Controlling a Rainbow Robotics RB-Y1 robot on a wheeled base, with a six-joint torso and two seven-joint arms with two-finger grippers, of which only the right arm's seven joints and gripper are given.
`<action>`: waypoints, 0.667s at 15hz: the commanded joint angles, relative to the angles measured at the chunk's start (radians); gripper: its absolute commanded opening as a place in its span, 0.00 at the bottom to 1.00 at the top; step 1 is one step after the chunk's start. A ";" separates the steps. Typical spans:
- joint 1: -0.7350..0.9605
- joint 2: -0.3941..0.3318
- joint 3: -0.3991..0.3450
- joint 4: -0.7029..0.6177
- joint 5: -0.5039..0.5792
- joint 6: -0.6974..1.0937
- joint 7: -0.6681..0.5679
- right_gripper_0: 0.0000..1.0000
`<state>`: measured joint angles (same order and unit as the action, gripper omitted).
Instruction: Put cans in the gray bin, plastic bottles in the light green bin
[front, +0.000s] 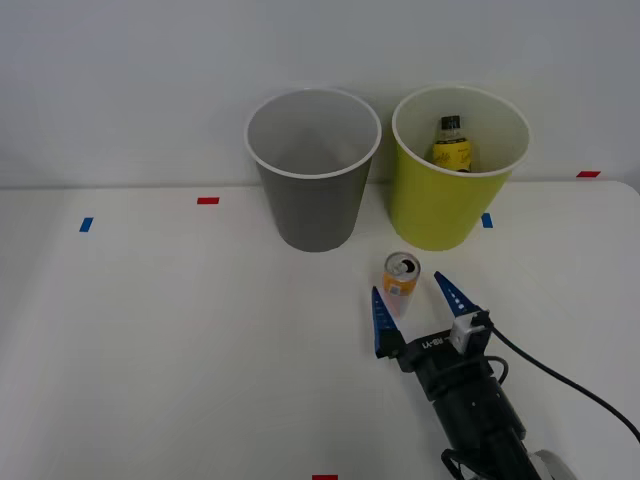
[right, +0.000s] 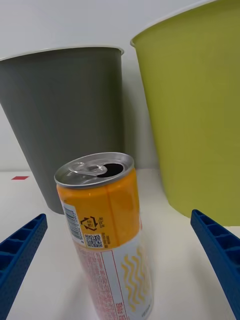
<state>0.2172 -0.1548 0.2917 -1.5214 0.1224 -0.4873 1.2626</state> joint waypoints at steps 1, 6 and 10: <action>-0.021 0.017 -0.013 0.000 -0.001 0.035 0.000 1.00; -0.053 0.011 -0.017 0.001 -0.003 0.076 -0.008 1.00; -0.062 0.008 -0.009 0.001 -0.003 0.082 -0.012 1.00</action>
<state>0.1582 -0.1461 0.2809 -1.5213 0.1197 -0.4060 1.2513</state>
